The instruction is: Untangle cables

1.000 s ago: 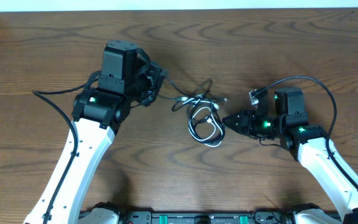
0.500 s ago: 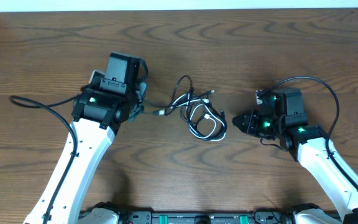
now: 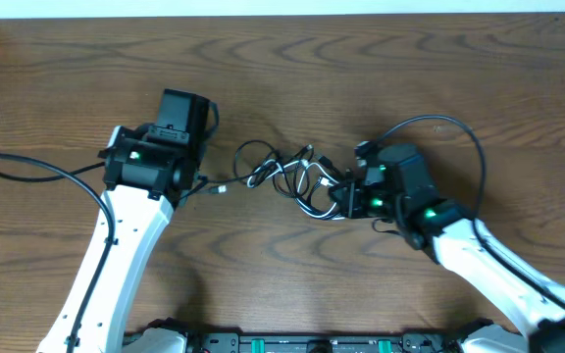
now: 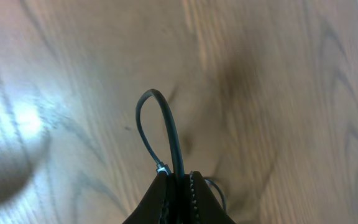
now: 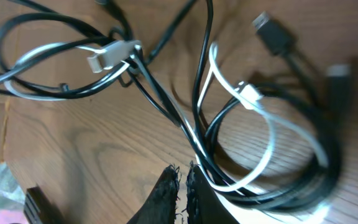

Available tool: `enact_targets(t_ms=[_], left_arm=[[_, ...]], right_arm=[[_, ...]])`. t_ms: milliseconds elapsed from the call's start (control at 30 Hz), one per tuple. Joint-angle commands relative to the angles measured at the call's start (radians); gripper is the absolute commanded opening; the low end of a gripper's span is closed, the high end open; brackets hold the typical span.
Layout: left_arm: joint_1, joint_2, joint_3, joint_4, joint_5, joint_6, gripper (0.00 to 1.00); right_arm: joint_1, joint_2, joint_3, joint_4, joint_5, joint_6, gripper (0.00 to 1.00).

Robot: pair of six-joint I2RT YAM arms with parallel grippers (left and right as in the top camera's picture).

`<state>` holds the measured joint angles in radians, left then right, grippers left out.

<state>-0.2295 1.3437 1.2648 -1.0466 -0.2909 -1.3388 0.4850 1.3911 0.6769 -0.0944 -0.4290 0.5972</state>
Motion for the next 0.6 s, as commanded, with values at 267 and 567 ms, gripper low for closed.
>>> enact_targets(t_ms=[267,567], left_arm=[[0.106,-0.004,0.015,-0.121,-0.093,-0.001,0.07],[0.303,-0.005,0.015,-0.174,-0.096,-0.002,0.08]], right_arm=[[0.063,0.262,0.013,0.132,0.138,0.145,0.01],[-0.020,0.311,0.013,-0.032,0.287,0.226,0.01]])
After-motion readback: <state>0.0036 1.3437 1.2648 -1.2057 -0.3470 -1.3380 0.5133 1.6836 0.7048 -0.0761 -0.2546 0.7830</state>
